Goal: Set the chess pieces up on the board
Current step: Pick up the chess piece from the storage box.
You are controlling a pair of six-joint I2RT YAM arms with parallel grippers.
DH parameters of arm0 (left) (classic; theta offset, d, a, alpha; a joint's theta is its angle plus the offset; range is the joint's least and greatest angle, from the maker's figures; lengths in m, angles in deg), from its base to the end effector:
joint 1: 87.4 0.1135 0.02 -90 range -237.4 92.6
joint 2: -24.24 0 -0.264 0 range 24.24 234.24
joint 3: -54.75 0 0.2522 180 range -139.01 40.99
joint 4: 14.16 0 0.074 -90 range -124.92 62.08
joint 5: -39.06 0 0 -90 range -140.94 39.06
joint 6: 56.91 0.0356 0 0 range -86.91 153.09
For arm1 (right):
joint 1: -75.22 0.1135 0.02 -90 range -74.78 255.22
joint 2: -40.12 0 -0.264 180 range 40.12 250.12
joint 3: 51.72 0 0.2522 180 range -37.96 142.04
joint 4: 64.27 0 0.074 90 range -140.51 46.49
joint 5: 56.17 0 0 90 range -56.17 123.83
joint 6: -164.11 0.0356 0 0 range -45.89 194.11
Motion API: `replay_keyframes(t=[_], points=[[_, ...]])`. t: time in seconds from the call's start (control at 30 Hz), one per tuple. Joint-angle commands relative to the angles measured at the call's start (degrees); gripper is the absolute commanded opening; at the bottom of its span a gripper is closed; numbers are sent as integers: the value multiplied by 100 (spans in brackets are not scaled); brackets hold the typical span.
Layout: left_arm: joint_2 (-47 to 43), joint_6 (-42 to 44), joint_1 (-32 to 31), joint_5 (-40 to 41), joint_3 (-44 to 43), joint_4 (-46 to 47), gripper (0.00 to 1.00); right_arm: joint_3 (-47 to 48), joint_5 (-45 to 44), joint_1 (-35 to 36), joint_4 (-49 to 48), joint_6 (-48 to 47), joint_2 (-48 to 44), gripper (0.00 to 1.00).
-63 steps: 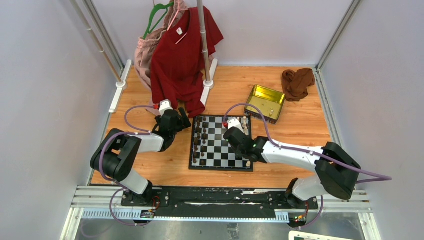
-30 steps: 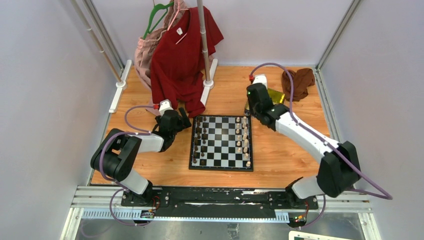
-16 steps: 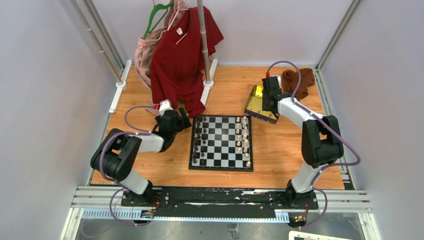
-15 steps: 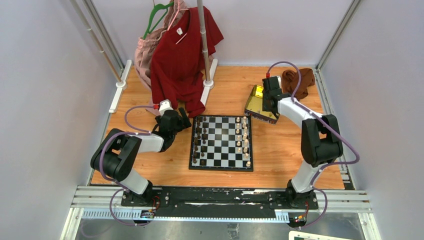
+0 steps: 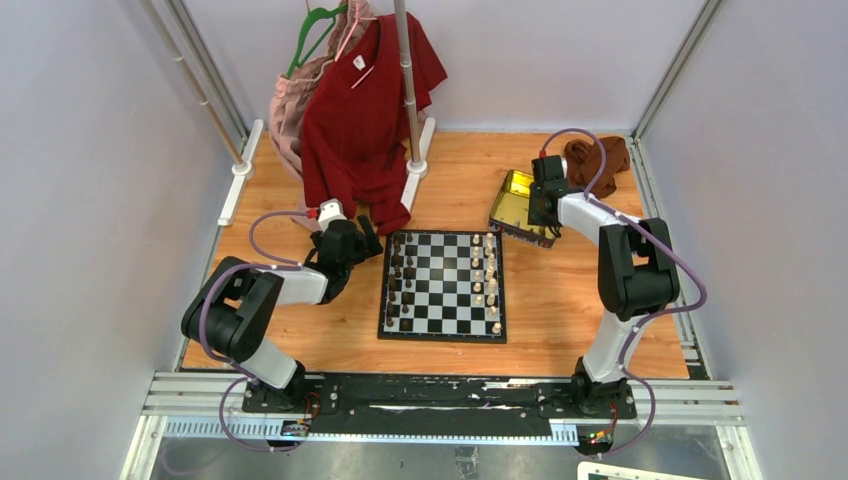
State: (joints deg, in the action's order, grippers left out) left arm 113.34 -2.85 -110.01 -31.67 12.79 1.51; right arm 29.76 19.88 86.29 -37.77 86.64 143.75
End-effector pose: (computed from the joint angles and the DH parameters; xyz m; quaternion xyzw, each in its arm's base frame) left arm 0.2622 -0.0965 0.1364 -0.1811 0.8448 -0.1083 0.4918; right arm 0.3820 0.0660 0.1935 0.0547 0.9281 -0.0395 0.3663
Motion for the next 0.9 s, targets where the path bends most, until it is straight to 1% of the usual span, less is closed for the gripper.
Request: replay_keyframes(t=[0.0,0.07,0.17,0.27,0.3,0.47,0.67,0.87], points=[[158,-69,37,-132,88,-218,100,149,135,-130,-69,113,168,38],[160,-69,37,-134,87,-218,100,147,154,-140,-69,120,191,35],[169,-63,37,-134,80,-218,100,121,166,-148,-78,124,200,27],[169,-73,37,-131,78,-218,100,109,169,-151,-78,113,190,6],[169,-72,37,-126,78,-218,100,116,181,-157,-71,114,186,1],[111,-74,37,-93,104,-223,100,127,185,-160,-90,54,23,0],[1,-61,37,-19,155,-227,100,77,446,-127,-229,56,-335,0],[-285,22,37,142,255,-234,100,98,538,18,-279,-22,-576,0]])
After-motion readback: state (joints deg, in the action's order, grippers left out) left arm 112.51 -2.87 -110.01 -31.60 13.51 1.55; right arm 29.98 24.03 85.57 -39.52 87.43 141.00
